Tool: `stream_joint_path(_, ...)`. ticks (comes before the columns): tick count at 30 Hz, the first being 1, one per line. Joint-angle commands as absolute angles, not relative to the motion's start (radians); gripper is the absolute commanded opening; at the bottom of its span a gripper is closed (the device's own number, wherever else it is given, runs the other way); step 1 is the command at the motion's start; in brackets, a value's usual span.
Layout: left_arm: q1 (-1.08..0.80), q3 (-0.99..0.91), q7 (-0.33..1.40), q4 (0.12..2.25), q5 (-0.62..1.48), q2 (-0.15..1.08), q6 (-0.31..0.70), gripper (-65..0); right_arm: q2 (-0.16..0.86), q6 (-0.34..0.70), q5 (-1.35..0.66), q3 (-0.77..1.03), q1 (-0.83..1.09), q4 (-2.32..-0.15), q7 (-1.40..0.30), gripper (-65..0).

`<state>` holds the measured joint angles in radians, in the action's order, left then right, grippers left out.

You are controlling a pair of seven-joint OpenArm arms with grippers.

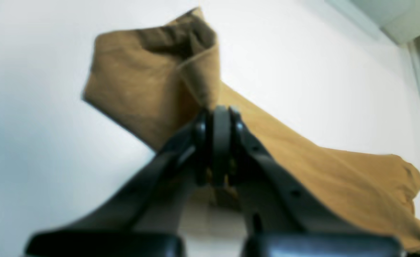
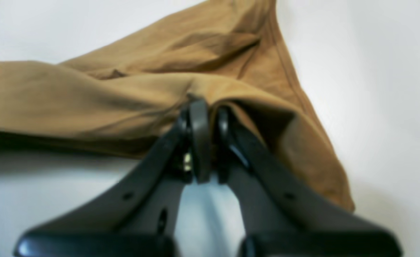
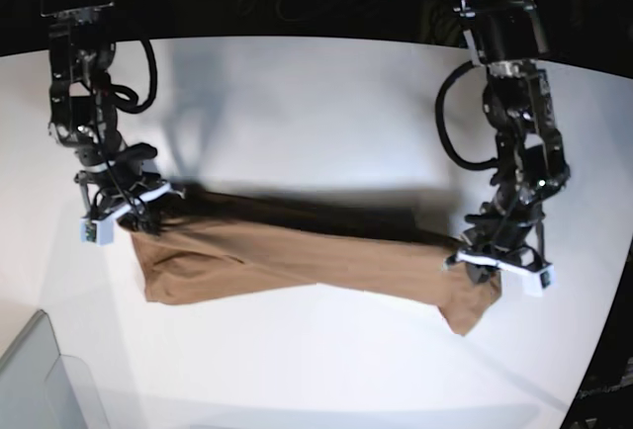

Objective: Layout the t-shirt on the table in an organized manner, then fold the t-shirt properly
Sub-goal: 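Lift the shirt and pull the grippers apart to stretch it, then swing the held shirt up and lay it flat across the table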

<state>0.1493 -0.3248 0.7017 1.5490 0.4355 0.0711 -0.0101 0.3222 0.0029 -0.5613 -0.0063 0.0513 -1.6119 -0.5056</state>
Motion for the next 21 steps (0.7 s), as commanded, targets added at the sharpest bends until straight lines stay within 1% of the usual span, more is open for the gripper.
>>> stream_joint_path(1,0.142,-0.351,0.71,1.615,0.455,0.081,-0.004,-64.9,0.338,0.008,-0.572,-0.001,0.056,-1.635,-0.484,-65.0)
stream_joint_path(4,0.056,-0.464,0.822,1.724,0.559,0.082,-0.008,-64.9,0.34,0.024,-0.572,-0.001,0.077,-1.636,-0.486,-65.0)
stream_joint_path(5,0.033,-0.509,0.849,1.744,0.602,0.084,-0.01,-64.9,0.34,0.05,-0.572,-0.001,0.091,-1.636,-0.49,-65.0)
stream_joint_path(7,-0.025,-0.611,0.92,1.764,0.69,0.084,-0.01,-64.9,0.34,0.136,-0.572,0.01,0.117,-1.673,-0.515,-65.0)
stream_joint_path(9,-0.058,-0.684,0.961,1.758,0.742,0.088,-0.005,-64.9,0.341,0.182,-0.572,0.01,0.15,-1.715,-0.541,-65.0)
stream_joint_path(15,-0.139,-0.773,0.981,1.704,0.759,0.09,-0.004,-64.9,0.352,0.183,-0.572,0.01,0.314,-1.911,-0.558,-65.0)
stream_joint_path(18,-0.159,-0.78,0.981,1.696,0.759,0.09,-0.004,-64.9,0.354,0.185,-0.57,-0.001,0.383,-1.962,-0.558,-65.0)
stream_joint_path(21,-0.194,-0.782,0.975,1.704,0.759,0.09,-0.004,-64.9,0.36,0.185,-0.57,-0.001,0.464,-1.966,-0.558,-65.0)
